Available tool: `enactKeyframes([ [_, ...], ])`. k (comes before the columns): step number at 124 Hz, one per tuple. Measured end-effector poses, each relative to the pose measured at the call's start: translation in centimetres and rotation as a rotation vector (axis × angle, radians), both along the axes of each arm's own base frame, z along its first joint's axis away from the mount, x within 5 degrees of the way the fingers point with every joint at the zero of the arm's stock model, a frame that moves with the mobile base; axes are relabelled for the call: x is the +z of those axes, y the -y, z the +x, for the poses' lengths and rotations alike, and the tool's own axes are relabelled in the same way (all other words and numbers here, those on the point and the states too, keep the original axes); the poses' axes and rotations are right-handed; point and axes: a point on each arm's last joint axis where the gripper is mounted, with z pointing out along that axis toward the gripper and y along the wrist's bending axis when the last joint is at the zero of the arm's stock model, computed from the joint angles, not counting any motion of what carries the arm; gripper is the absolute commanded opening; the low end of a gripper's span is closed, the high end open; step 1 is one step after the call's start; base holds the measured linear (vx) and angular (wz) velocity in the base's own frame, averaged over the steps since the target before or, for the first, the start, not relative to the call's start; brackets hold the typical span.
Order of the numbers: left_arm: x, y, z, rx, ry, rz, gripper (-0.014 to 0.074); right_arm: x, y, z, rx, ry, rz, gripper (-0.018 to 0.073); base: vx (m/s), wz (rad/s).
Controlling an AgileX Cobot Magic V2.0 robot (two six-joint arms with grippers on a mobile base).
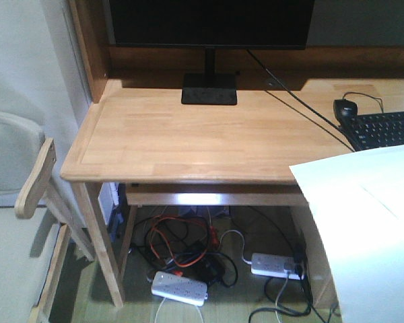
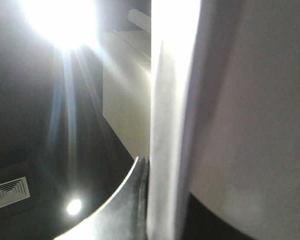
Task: Grab stapler and paper to desk for stapling
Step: 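Drive up to the desk edge carrying paper and stapler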
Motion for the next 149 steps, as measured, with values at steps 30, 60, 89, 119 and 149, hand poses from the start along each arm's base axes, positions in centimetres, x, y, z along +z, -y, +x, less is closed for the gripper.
enactKeyframes([
  [30,0.00,0.00,0.00,0.000,0.000,0.000,-0.0006,0.00,0.00,0.00,0.000,0.000,0.000,-0.0006,0.36,-0.01],
  [60,0.00,0.00,0.00,0.000,0.000,0.000,-0.0006,0.00,0.00,0.00,0.000,0.000,0.000,-0.0006,0.33,0.00],
  [89,0.00,0.00,0.00,0.000,0.000,0.000,-0.0006,0.00,0.00,0.00,0.000,0.000,0.000,-0.0006,0.29,0.00],
  [119,0.00,0.00,0.00,0.000,0.000,0.000,-0.0006,0.00,0.00,0.00,0.000,0.000,0.000,-0.0006,0.23,-0.01],
  [149,0.00,0.00,0.00,0.000,0.000,0.000,-0.0006,0.00,0.00,0.00,0.000,0.000,0.000,-0.0006,0.17,0.01],
])
